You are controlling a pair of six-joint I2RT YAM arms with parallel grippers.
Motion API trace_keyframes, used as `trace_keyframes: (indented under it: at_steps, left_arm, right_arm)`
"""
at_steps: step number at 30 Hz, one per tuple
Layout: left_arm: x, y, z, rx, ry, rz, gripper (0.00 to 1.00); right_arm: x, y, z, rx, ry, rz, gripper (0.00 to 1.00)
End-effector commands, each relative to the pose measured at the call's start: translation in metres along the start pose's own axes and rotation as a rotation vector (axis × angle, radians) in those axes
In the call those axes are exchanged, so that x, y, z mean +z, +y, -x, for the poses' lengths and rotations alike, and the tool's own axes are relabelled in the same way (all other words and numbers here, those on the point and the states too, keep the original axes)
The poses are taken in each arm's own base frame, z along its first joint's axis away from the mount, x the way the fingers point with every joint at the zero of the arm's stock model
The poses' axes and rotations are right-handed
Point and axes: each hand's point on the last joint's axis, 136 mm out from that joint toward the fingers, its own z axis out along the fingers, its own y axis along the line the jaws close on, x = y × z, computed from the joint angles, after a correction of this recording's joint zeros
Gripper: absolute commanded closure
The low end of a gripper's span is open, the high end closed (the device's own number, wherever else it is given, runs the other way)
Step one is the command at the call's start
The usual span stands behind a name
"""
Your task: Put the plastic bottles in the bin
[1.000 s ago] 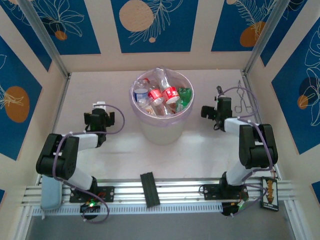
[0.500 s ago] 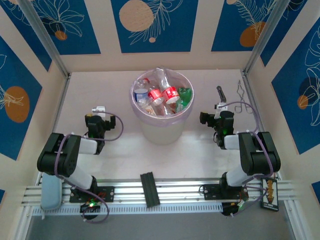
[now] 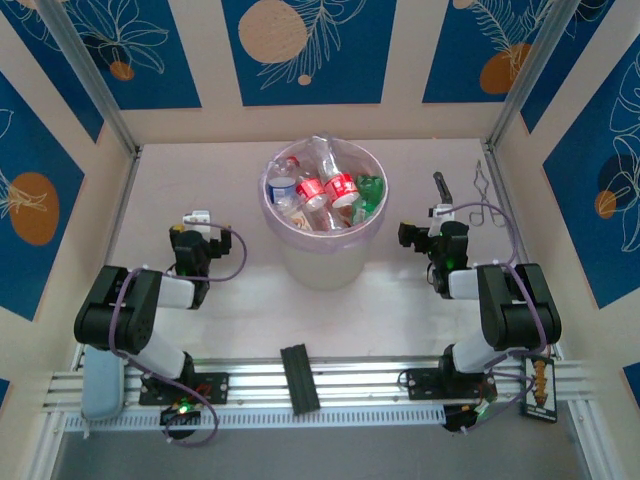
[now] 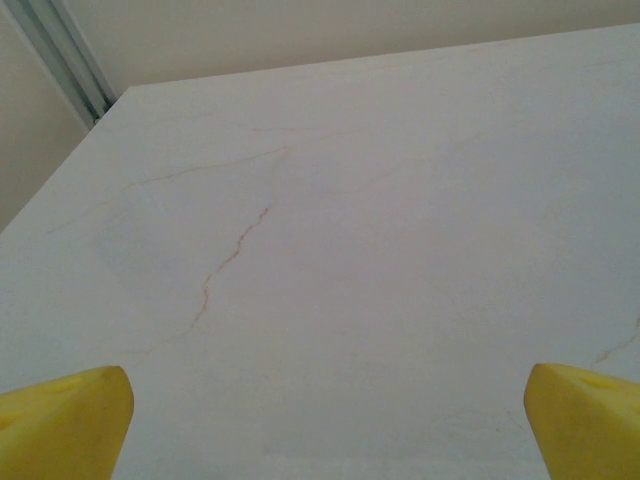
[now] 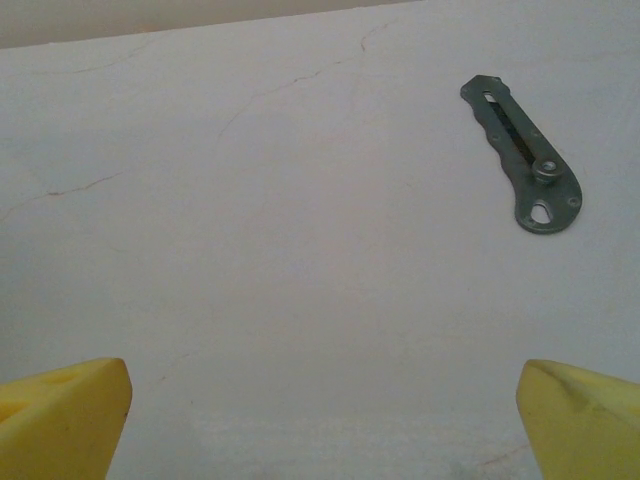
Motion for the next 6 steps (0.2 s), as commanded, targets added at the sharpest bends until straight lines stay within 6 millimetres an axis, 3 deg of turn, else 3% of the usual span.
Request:
trace_keyframes:
  at_steps: [1, 6]
  left_arm:
    - [0.0001, 0.0009, 0.0005, -0.003, -0.015, -0.009, 0.00]
    - [0.0002, 0.0012, 0.0012, -0.004, -0.017, -0.008, 0.00]
  right_arm:
    - [0.0014, 0.0014, 0.0132, 0.004, -0.035, 0.013, 0.01]
    - [-0.0008, 0.0020, 0.0133, -0.001, -0.046, 0.014, 0.01]
